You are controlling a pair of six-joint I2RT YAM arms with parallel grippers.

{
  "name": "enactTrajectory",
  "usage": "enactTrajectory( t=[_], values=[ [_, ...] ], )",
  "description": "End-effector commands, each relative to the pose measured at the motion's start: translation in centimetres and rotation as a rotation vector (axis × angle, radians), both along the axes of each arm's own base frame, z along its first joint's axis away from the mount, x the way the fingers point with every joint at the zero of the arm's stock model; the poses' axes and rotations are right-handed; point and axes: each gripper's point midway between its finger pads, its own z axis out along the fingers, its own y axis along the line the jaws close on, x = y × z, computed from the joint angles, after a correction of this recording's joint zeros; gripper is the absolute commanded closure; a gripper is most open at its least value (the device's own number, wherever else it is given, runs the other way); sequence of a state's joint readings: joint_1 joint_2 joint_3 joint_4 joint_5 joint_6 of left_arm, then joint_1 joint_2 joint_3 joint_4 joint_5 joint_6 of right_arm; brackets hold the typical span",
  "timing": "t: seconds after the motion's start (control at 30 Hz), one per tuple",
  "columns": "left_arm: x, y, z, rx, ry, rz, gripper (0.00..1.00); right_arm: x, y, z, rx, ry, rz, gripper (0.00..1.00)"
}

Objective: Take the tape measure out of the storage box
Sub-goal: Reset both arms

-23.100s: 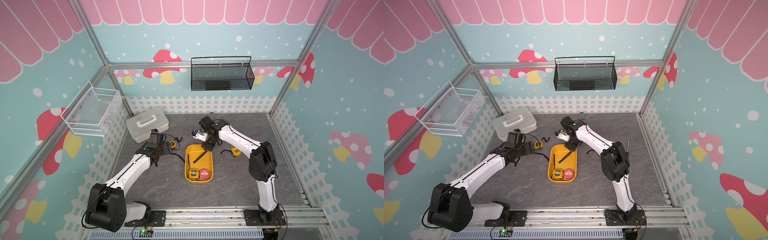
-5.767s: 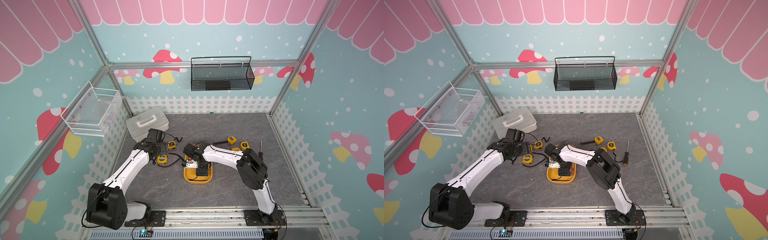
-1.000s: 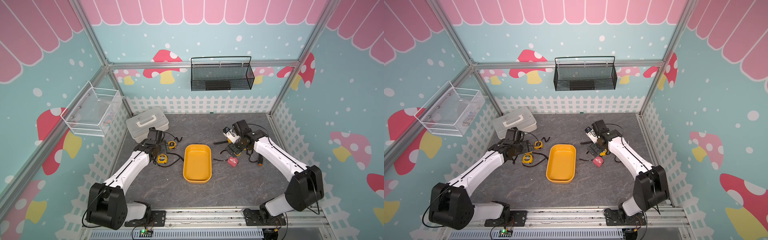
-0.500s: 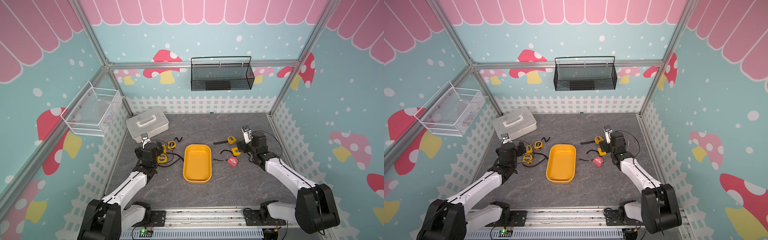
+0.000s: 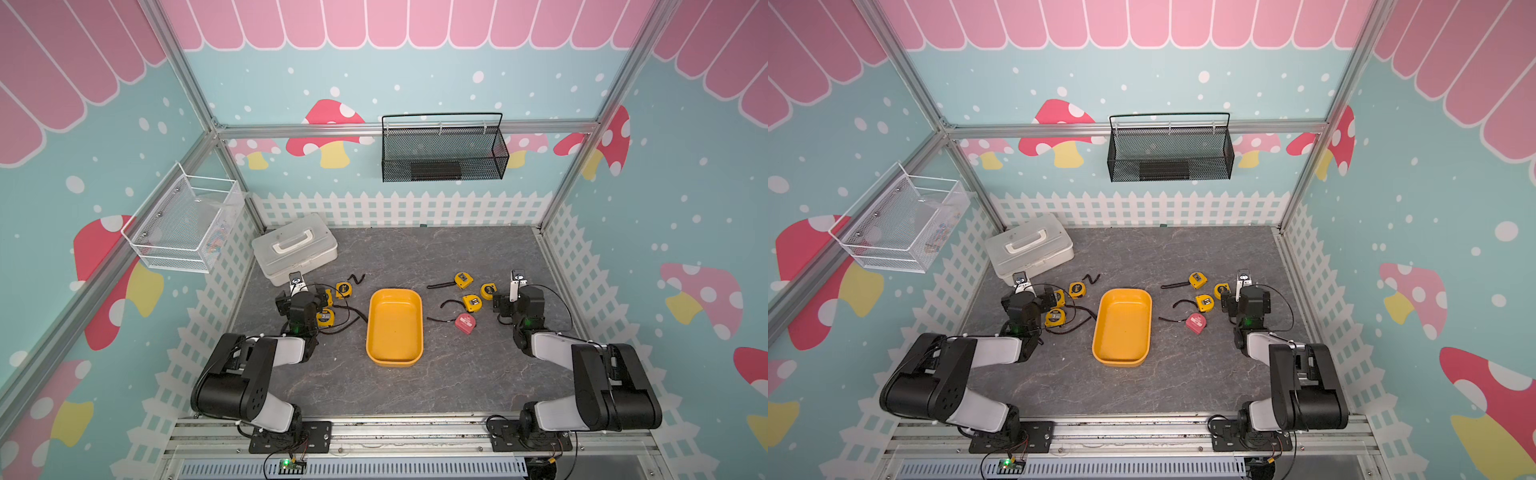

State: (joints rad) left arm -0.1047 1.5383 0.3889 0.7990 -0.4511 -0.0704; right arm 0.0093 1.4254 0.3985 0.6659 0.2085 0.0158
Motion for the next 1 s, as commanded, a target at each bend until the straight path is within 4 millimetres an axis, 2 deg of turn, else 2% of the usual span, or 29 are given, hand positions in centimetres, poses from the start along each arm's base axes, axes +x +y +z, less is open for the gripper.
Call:
enactTrajectory(
  t=[0.0,0.07,0.13,0.17,0.2,0.37,0.97],
  values=[
    [0.8,-0.5,2.1,-0.005,-0.113,-0.049,0.01,0.1,0.8,1.6,0.022,-0.122,0.041,0.01],
    [0.8,-1.3,1.9,-0.021,-0.083,-0.102,0.01,0.5,1.3,1.3,0.018,-0.113,0.070,0.01],
    [0.9,-1.4,1.9,-0.012,-0.105,-0.113,0.01,1.1,2.3,0.2,0.012,-0.093,0.124,0.01],
    [0.8,-1.3,1.9,-0.021,-0.092,-0.108,0.01,1.4,2.7,0.6,-0.028,-0.120,0.126,0.01],
    [0.7,-1.1,1.9,-0.025,-0.097,-0.103,0.01,1.1,2.8,0.3,-0.019,-0.072,0.121,0.01],
    [0.9,-0.1,1.9,-0.042,-0.096,-0.043,0.01,1.4,2.8,0.5,-0.031,-0.110,0.123,0.01],
    [0.9,-0.1,1.9,-0.044,-0.092,-0.042,0.01,1.2,2.8,0.4,-0.029,-0.089,0.122,0.01]
  ],
)
